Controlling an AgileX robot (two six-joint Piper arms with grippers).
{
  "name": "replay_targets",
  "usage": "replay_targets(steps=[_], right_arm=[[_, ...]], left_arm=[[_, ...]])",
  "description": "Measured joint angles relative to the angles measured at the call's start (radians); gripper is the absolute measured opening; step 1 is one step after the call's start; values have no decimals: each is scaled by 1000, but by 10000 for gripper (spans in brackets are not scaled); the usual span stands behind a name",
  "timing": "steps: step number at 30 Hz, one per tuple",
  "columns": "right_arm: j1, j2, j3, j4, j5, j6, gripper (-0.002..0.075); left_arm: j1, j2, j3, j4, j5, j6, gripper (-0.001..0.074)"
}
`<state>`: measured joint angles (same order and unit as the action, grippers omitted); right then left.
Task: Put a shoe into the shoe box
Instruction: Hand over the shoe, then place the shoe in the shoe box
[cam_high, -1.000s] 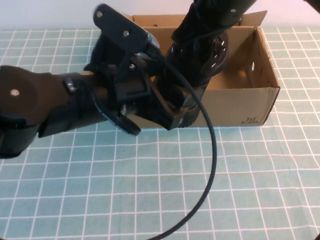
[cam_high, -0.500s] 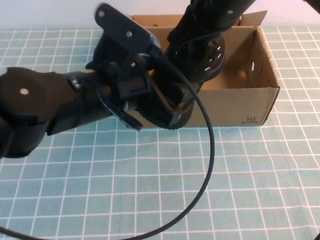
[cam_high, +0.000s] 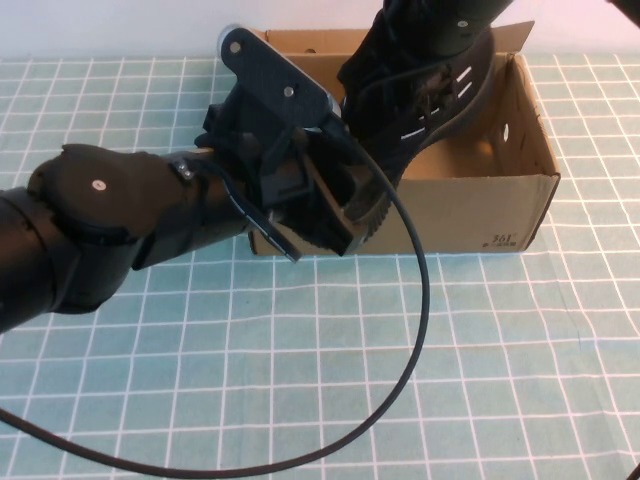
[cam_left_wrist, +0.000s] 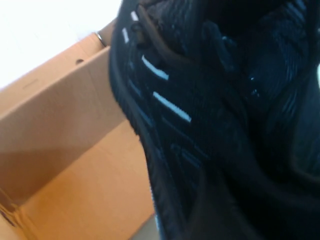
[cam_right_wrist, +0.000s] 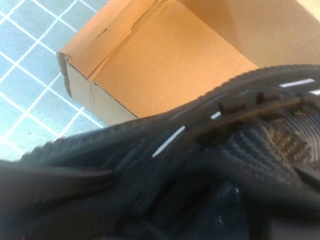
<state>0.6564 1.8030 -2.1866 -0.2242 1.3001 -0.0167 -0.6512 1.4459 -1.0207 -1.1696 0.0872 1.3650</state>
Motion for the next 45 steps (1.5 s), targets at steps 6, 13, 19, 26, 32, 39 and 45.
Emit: replay_targets(steps=[6, 13, 19, 26, 32, 39, 45], right_arm=[[0, 0, 0, 6, 3, 0, -9], [0, 0, 0, 64, 4, -4, 16], [0, 0, 0, 73, 4, 33, 222], [0, -55, 30, 73, 4, 86, 246], [0, -215, 259, 63, 4, 103, 241], [0, -438, 515, 34, 4, 138, 179], [0, -615, 755, 32, -32, 176, 179]], left_arm=[[0, 0, 0, 0, -23, 95, 118], [0, 0, 0, -5, -42, 145, 73], [11, 5, -12, -5, -28, 184, 65], [117, 15, -70, 9, 197, 190, 60], [247, 33, -181, 37, 359, 209, 57], [336, 164, -356, 61, 526, 271, 55], [336, 350, -568, 94, 585, 294, 55]])
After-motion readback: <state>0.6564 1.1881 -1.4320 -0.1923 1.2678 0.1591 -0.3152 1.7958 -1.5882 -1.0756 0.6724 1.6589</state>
